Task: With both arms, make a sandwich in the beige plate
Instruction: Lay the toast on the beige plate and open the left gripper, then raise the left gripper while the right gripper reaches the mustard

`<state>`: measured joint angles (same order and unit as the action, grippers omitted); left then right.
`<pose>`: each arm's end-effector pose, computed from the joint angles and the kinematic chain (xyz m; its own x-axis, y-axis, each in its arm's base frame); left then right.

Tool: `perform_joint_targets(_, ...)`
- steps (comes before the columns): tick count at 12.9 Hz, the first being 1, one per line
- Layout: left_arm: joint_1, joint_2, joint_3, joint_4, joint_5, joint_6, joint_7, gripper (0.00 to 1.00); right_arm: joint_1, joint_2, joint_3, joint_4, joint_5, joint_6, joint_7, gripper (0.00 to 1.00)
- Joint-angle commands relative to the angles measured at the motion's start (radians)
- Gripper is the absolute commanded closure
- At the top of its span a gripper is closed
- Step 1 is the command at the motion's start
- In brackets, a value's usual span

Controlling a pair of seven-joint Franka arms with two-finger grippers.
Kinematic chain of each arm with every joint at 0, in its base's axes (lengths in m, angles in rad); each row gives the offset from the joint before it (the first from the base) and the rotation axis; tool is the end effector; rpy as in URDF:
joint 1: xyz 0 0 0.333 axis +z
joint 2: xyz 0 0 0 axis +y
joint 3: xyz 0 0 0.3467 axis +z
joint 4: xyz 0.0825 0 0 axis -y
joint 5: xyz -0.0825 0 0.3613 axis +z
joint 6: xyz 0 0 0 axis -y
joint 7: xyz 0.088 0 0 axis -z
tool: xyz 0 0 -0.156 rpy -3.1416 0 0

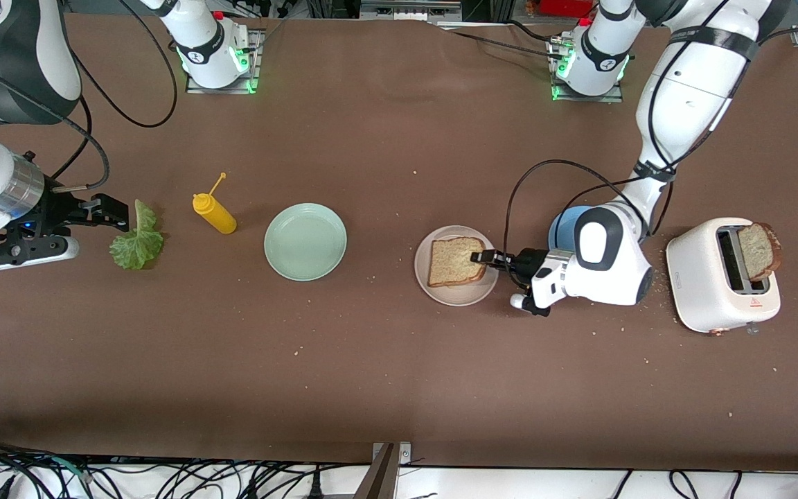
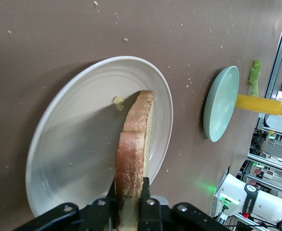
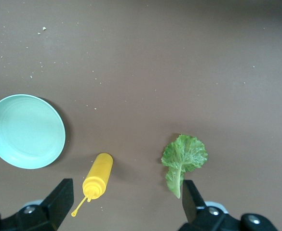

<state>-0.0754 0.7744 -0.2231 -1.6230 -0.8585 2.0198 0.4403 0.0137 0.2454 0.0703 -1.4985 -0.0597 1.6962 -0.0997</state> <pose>0.6171 -0.2535 0.1820 0.9507 -0.2409 -0.1954 -0.0027 -0.6364 0.7713 0.6137 0.0388 0.5087 0.9807 0.1885 -0.0511 0.1905 -0.9810 0.0368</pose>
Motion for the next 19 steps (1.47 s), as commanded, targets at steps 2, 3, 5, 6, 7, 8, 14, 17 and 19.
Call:
perform_joint_targets(2,-0.013,-0.018,0.011,-0.015,-0.037,0.007,0.014,0.0,-0.009,0.0,0.003,0.001,0.011,-0.012,-0.008,0.0)
perform_joint_targets(3,-0.007,-0.044,0.013,-0.021,-0.021,-0.004,0.012,0.0,-0.008,0.0,0.005,0.0,0.011,-0.013,-0.008,0.0)
perform_joint_targets(5,0.0,-0.105,0.016,-0.023,0.088,-0.026,0.005,0.0,-0.008,0.0,0.006,-0.002,0.012,-0.013,-0.014,0.0)
perform_joint_targets(6,0.002,-0.136,0.016,-0.023,0.173,-0.03,-0.02,0.0,-0.009,0.002,0.006,-0.002,0.014,-0.013,-0.037,0.0)
perform_joint_targets(7,-0.001,-0.165,0.014,-0.023,0.253,-0.032,-0.058,0.0,-0.009,0.002,0.006,-0.002,0.03,-0.012,-0.09,0.0)
perform_joint_targets(8,-0.001,-0.185,0.014,-0.021,0.315,-0.047,-0.101,0.0,-0.012,0.002,0.0,-0.006,0.073,-0.013,-0.162,0.0)
perform_joint_targets(14,0.084,-0.335,0.022,0.018,0.604,-0.182,-0.127,0.0,-0.133,0.014,-0.01,-0.121,0.348,-0.017,-0.784,0.0)
perform_joint_targets(17,0.097,-0.411,0.037,0.07,0.775,-0.301,-0.129,0.0,-0.19,0.023,-0.017,-0.215,0.469,-0.012,-1.119,0.0)
perform_joint_targets(19,0.097,-0.437,0.039,0.133,0.895,-0.37,-0.137,0.0,-0.234,0.076,-0.017,-0.252,0.547,-0.023,-1.343,0.0)
